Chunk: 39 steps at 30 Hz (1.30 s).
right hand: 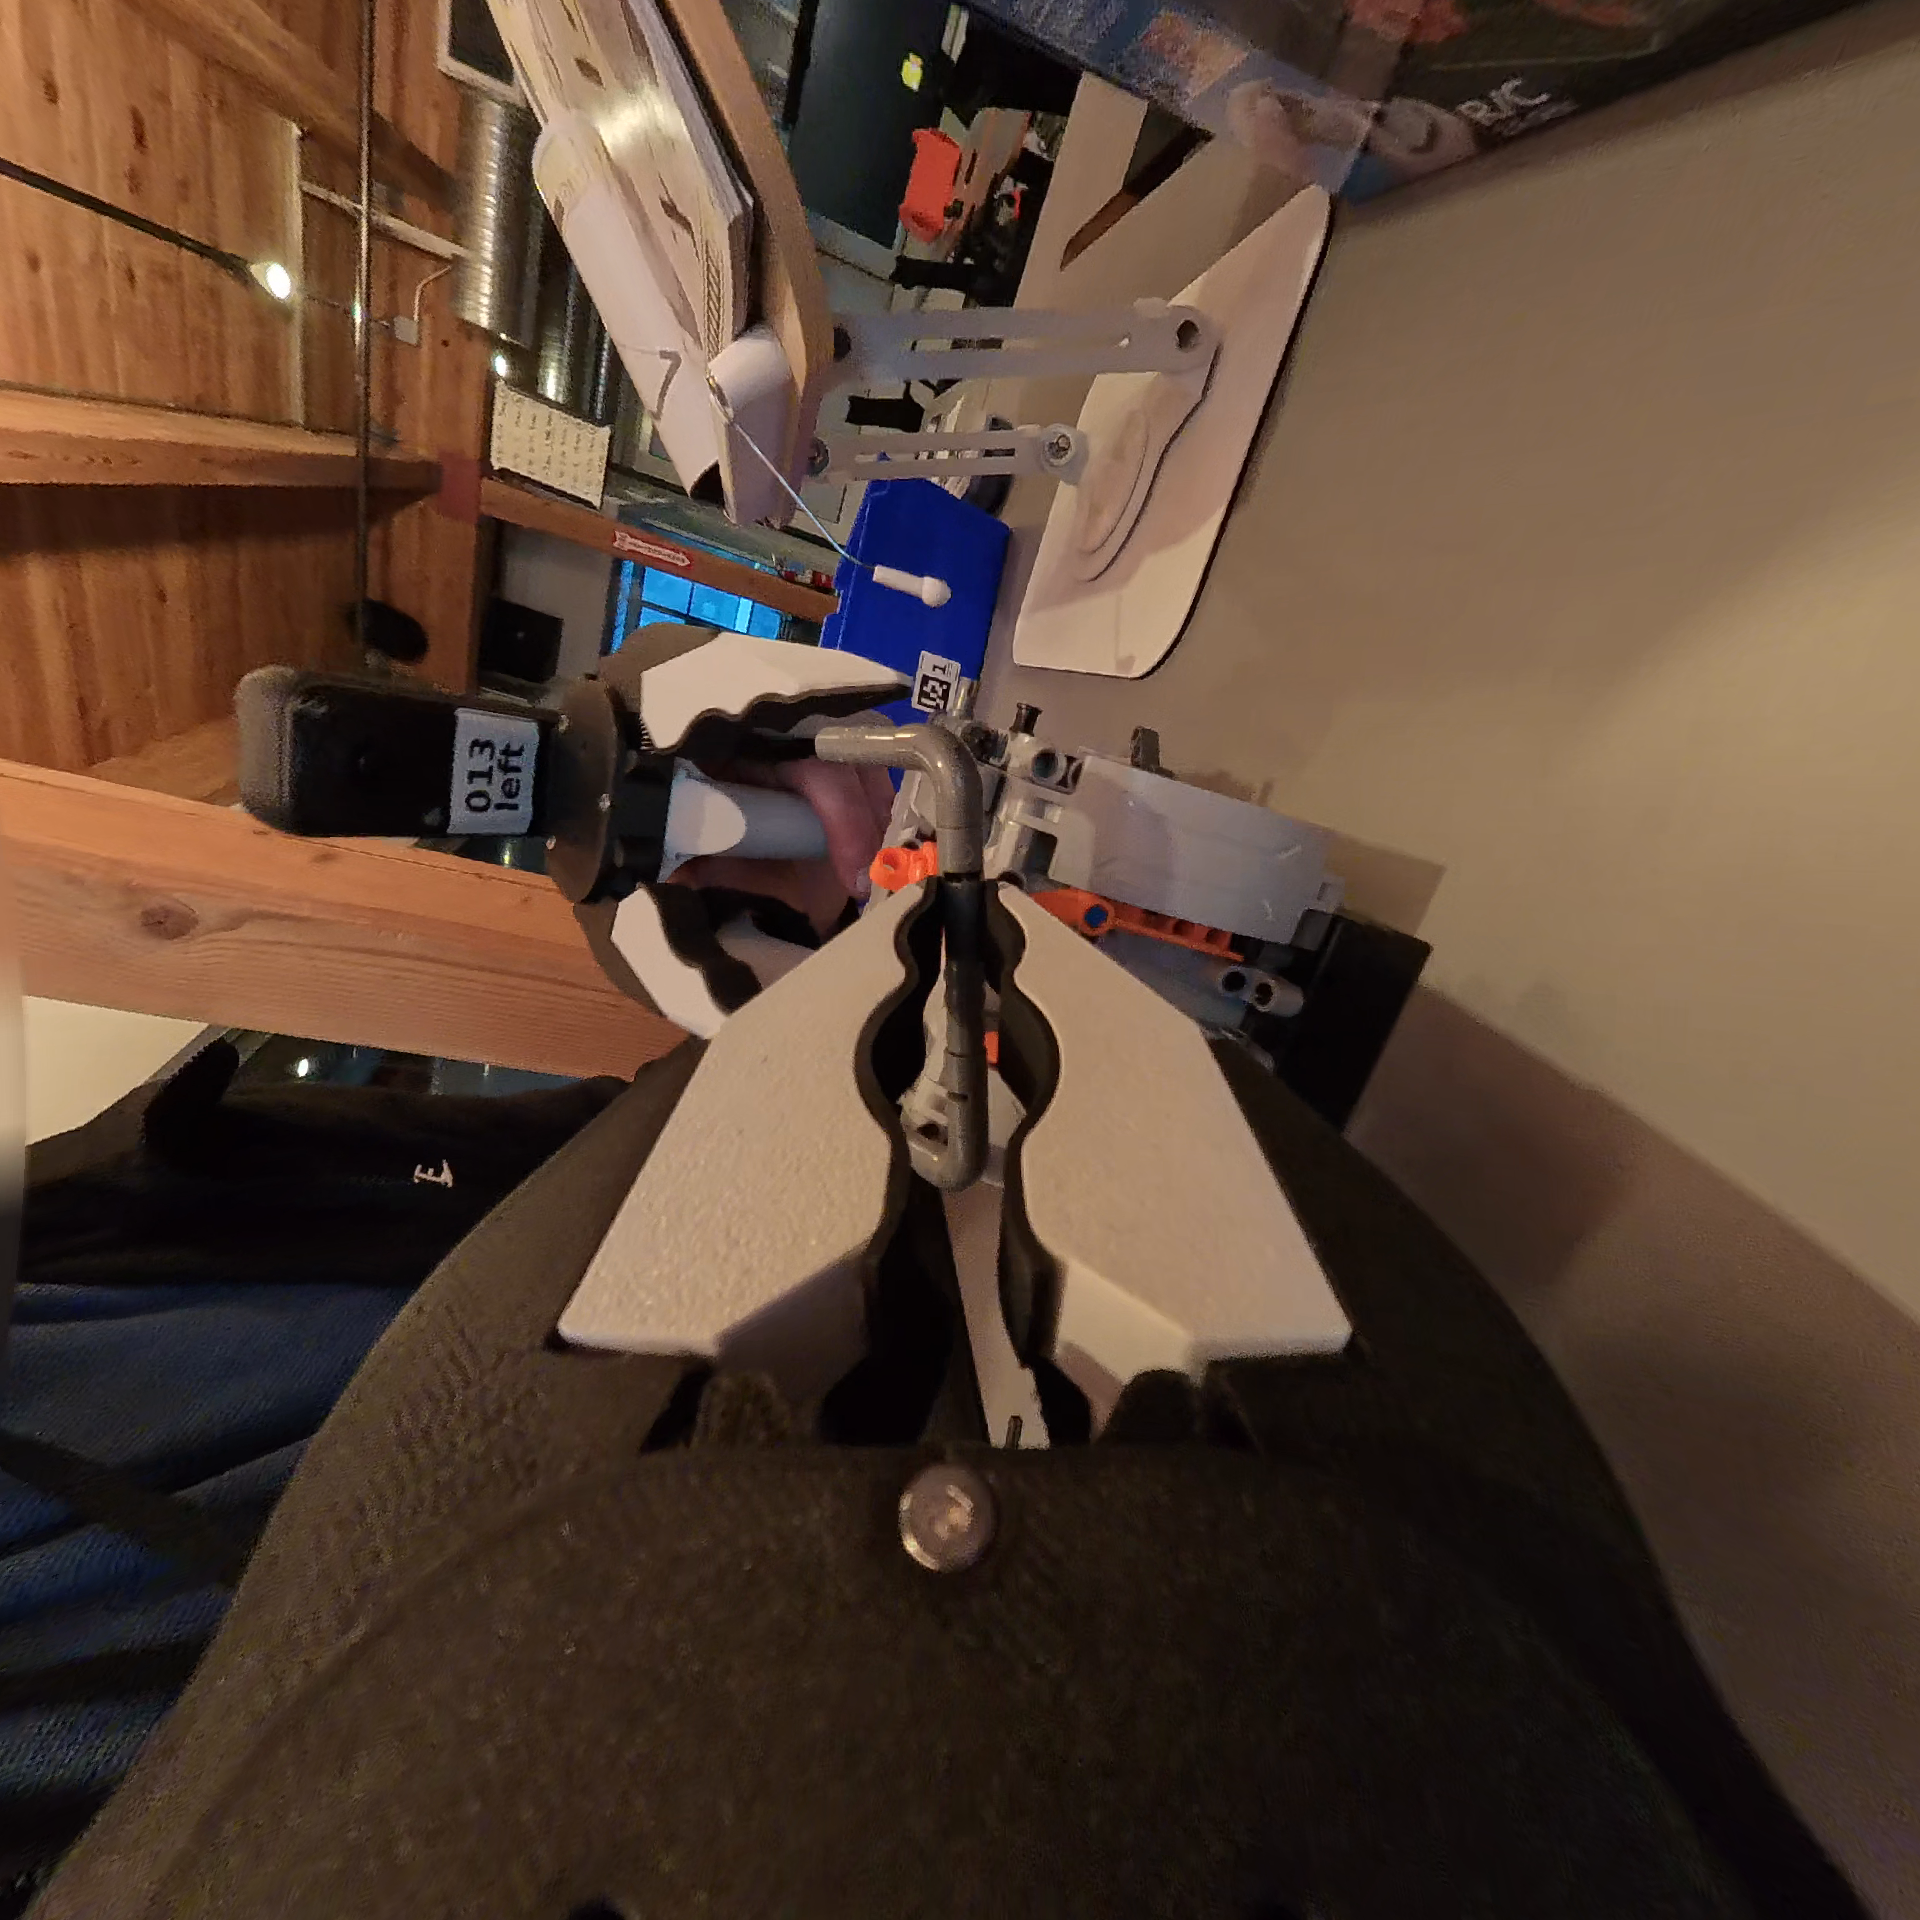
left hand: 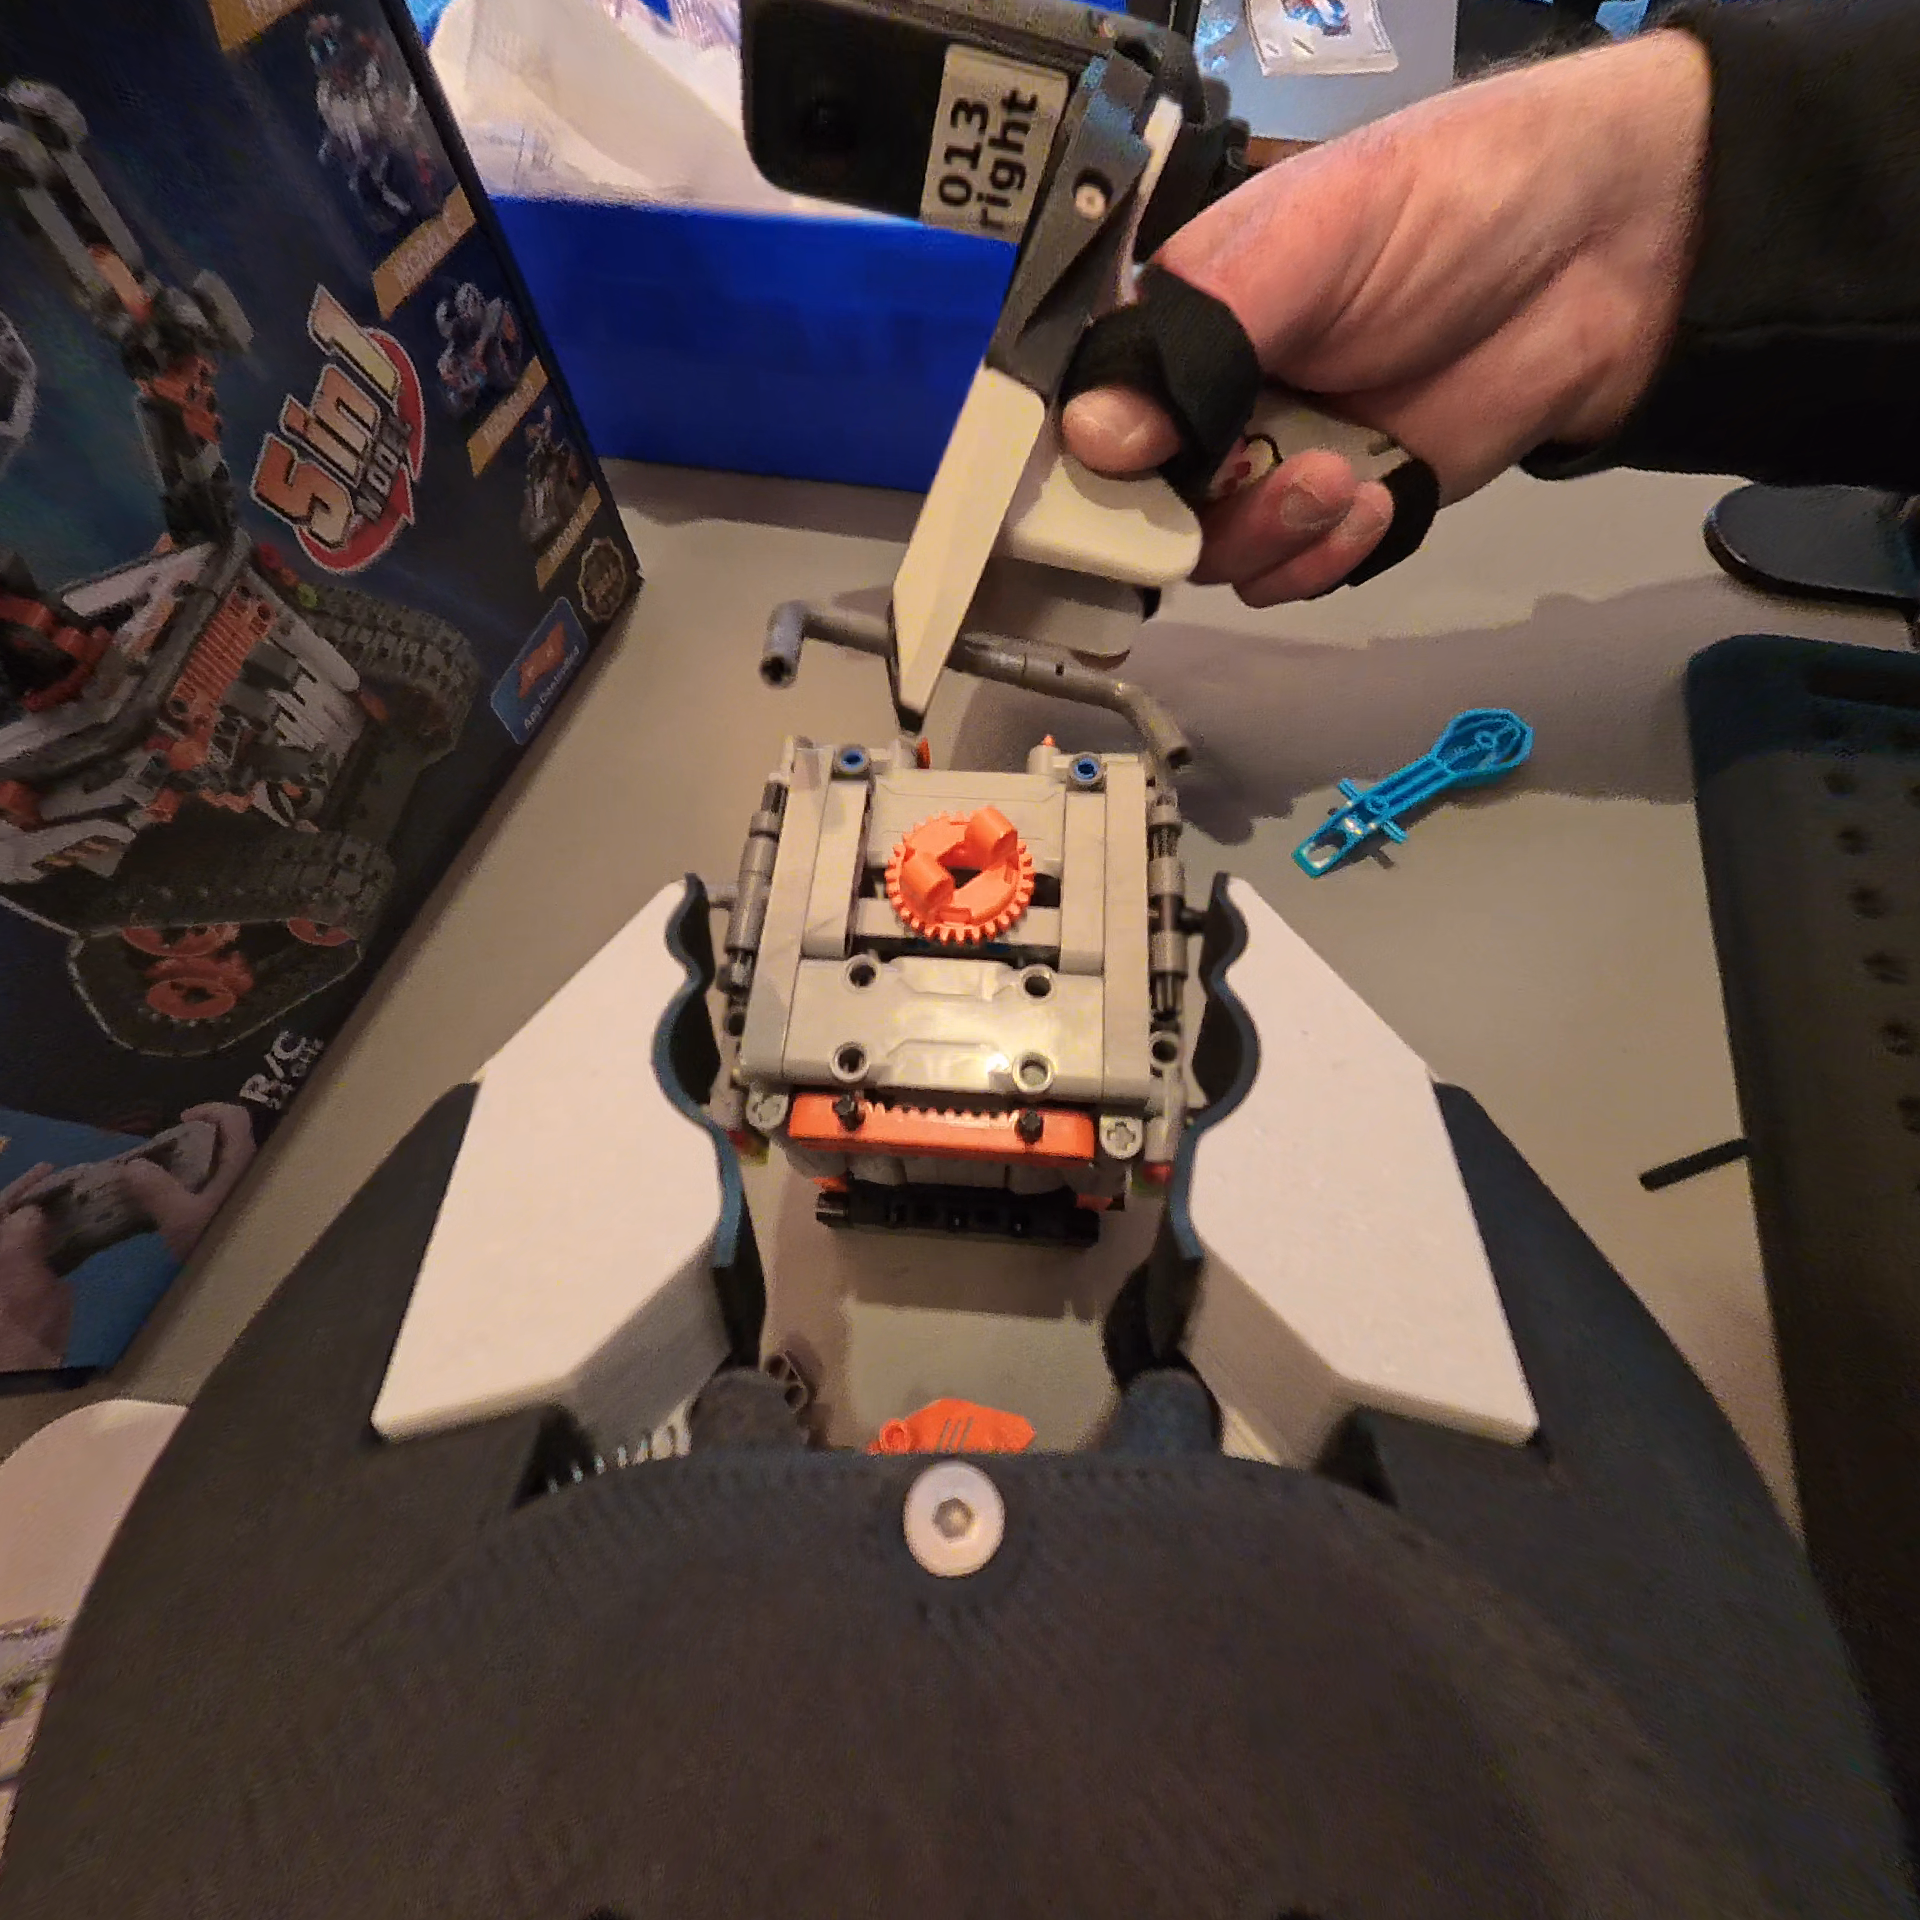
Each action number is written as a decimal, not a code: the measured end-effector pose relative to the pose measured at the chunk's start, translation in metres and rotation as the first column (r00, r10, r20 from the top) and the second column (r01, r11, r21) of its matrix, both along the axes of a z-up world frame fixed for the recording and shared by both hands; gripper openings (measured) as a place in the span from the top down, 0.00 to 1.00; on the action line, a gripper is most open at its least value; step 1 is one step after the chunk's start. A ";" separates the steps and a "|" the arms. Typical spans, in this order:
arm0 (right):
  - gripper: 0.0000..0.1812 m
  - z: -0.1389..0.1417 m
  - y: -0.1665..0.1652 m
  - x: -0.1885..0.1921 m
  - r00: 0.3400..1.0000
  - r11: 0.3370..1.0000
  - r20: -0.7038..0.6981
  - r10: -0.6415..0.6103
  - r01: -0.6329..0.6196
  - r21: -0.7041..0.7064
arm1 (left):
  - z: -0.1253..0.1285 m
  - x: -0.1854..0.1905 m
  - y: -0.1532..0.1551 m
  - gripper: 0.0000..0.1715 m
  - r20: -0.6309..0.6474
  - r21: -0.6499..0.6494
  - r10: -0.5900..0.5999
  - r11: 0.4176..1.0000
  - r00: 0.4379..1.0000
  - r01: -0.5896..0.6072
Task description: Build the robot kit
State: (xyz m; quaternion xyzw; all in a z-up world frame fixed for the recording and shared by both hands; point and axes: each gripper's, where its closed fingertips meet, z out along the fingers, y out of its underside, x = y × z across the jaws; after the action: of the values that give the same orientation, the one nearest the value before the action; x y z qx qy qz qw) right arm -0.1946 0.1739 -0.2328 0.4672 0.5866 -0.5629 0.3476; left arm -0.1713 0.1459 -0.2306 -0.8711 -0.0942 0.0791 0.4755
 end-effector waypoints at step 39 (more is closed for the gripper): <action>0.96 0.010 0.003 0.007 0.994 0.992 -0.051 -0.099 0.102 0.070 | -0.006 0.000 0.040 0.46 -0.029 -0.125 -0.031 0.992 0.999 0.027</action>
State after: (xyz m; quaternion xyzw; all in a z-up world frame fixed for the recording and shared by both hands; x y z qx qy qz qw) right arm -0.1874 0.1766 -0.2232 0.4951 0.5904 -0.5688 0.2877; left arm -0.1711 0.1863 -0.2365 -0.8990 -0.0691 0.0916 0.4226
